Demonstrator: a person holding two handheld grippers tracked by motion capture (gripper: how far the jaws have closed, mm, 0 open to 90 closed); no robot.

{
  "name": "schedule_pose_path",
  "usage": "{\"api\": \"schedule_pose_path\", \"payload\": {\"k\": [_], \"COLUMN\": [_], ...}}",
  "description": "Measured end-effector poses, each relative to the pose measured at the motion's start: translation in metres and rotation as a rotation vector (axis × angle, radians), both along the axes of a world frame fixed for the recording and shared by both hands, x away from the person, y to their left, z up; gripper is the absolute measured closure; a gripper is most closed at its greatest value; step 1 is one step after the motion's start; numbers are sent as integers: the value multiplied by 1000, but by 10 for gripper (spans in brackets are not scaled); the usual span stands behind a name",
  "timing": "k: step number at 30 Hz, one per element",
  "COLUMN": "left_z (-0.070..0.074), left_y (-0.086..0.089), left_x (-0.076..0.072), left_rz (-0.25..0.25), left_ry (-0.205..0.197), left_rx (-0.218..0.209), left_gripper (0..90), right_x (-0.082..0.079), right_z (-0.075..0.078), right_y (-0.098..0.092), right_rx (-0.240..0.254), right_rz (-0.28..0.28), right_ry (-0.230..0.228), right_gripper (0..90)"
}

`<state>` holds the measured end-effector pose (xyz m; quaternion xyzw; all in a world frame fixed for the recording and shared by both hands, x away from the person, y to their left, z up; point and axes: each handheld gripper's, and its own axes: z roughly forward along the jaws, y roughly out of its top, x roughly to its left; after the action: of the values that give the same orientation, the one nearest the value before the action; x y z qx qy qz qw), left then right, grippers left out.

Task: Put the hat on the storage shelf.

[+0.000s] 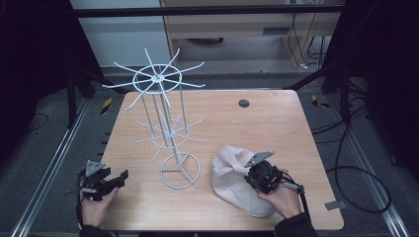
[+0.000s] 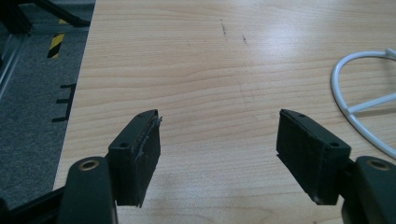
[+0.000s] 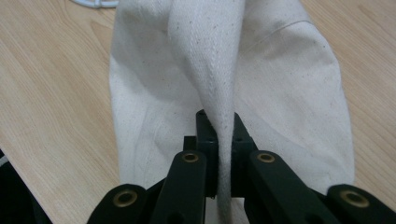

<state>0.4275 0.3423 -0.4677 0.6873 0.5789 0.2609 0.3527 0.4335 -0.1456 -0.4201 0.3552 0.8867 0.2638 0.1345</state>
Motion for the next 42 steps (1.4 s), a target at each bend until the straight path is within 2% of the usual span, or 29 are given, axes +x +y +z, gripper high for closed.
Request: {"api": "schedule_pose_path", "payload": {"k": [7,12,13,15,18,26,34,42], "left_z": [0,0,0,0,0,0,0,0], "left_y": [0,0,-1,-1,0,-1,-1,0], "left_x": [0,0,0,0,0,1,1,1], "left_rz": [1,0,-2,-2,-1,1,0,-3], "left_ry": [0,1,1,1,3,4,2,3], "left_rx": [-4,0,-1,0,1,1,-1,2], "left_gripper": [307,307,307,308,307,308,307,308], "right_x": [-3,-5,-5,-6,-7,-12,-16,-23], "right_z": [6,12,15,16,20,30,39,49], "right_y": [-4,-8,-11,-11,-15,-21,-27,-31], "right_rx": [30,56,73,74,101,156,191,225], "right_rz": [-3,-10,-16,-19,-27,-45,-52,-46], "right_ry": [-15,-38,-55,-58,-98,-170,-225,-309], "right_gripper": [879,880,880,880,880,880,880,881]}}
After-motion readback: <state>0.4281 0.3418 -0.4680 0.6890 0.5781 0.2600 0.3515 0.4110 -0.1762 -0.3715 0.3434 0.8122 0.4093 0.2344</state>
